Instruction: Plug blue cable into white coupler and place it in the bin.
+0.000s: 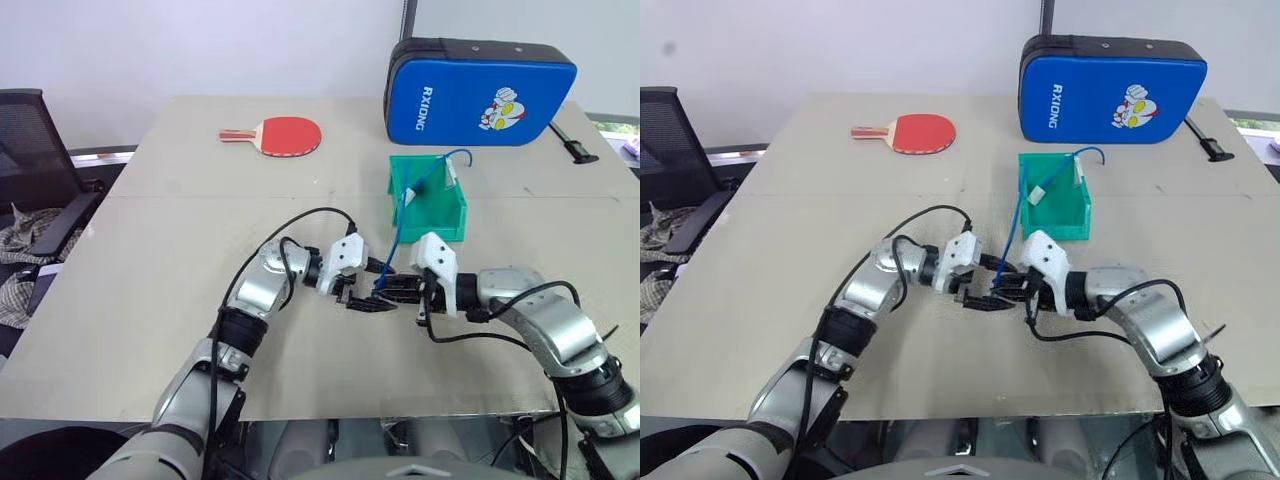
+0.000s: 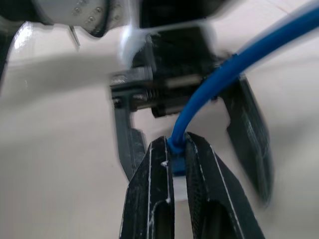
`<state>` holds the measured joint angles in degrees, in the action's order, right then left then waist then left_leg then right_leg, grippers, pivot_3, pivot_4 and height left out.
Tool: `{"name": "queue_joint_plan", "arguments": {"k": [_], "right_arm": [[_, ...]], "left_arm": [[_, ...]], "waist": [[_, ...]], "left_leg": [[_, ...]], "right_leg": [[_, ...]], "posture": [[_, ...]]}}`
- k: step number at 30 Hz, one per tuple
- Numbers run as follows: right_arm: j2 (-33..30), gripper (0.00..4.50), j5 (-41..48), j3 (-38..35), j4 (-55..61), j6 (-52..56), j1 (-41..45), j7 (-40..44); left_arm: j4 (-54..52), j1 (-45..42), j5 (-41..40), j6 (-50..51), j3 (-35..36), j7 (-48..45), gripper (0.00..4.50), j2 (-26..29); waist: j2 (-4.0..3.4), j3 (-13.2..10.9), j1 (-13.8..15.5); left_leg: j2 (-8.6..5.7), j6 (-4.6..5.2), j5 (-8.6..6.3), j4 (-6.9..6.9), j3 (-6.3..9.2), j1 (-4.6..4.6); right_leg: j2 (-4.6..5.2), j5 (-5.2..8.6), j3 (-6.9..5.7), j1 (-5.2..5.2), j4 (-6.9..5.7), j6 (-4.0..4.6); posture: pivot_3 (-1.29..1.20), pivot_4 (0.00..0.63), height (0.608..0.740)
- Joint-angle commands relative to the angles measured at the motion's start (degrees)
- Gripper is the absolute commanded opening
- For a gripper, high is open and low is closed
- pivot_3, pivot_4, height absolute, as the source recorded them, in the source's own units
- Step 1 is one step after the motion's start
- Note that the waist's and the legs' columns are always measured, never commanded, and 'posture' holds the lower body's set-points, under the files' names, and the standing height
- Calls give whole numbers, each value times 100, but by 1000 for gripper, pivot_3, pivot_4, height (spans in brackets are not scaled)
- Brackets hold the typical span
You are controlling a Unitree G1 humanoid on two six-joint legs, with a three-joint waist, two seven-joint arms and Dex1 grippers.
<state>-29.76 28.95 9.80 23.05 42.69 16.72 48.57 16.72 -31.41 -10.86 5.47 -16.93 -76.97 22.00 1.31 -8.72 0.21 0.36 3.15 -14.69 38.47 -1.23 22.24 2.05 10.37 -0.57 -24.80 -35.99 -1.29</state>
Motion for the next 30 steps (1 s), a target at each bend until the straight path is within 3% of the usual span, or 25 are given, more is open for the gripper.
{"name": "queue_joint_plan", "arguments": {"k": [1,5,8,15,20,21,26,27,29,30], "right_arm": [[-110,0,934,-1127,874,426,-78,-271],[-395,0,1601,-2107,1322,762,-198,-653],[-481,0,1594,-2636,1031,825,348,-1330],[-652,0,816,-2385,-250,466,1375,-1762],[-395,0,143,-1679,-2286,189,2415,-1601],[-373,744,-36,-1462,-2774,115,2606,-1432],[-377,2821,-483,-1246,-4000,-391,3050,-1057],[-424,3509,-499,-1278,-4031,-407,3044,-1016],[-528,4292,-528,-1329,-3974,-424,2964,-943],[-551,4460,-541,-1339,-3958,-432,2944,-919]], "left_arm": [[-1079,397,-393,693,368,285,4477,278],[-2274,1165,-691,1182,879,974,4477,491],[-3124,2019,-1225,971,1540,1506,4477,266],[-4249,2874,-1977,1443,2307,2398,4477,256],[-4535,3110,-2276,1439,2547,2756,4477,245],[-4571,3134,-2307,1433,2541,2795,4500,249],[-4642,3193,-2395,1416,2494,2894,4500,297],[-4643,3202,-2409,1418,2498,2902,4500,312],[-4654,3226,-2424,1408,2500,2915,4500,338],[-4658,3232,-2432,1403,2497,2921,4500,349]], "waist": [[-1,-1,2],[-2,-2,39],[-7,-6,12],[-10,-8,65],[-12,-9,10],[-12,-9,-8],[-15,-13,42],[-15,-14,47],[-17,-15,50],[-17,-15,49]], "left_leg": [[0,0,0,0,2,7],[0,0,0,1,16,37],[0,-1,-1,1,9,40],[-4,-1,0,1,4,38],[-8,-1,0,1,-15,41],[-8,-1,0,1,-17,40],[-8,-1,0,-3,-5,47],[-8,-1,0,-6,-5,50],[-8,-1,0,-7,-6,51],[-8,-1,0,-7,-6,52]], "right_leg": [[1,-2,-1,-6,0,1],[18,-2,-5,-26,5,0],[44,-2,-1,-30,9,0],[20,18,-9,-32,6,10],[17,9,-1,-34,10,24],[16,7,1,-34,10,27],[10,4,-7,-38,10,33],[9,4,-6,-39,10,33],[10,-5,-5,-40,11,19],[10,-6,-5,-41,13,17]], "posture": [[0,150,731],[0,150,731],[0,150,731],[0,150,731],[0,150,731],[0,150,731],[0,150,731],[0,150,731],[0,150,731],[0,150,731]]}}
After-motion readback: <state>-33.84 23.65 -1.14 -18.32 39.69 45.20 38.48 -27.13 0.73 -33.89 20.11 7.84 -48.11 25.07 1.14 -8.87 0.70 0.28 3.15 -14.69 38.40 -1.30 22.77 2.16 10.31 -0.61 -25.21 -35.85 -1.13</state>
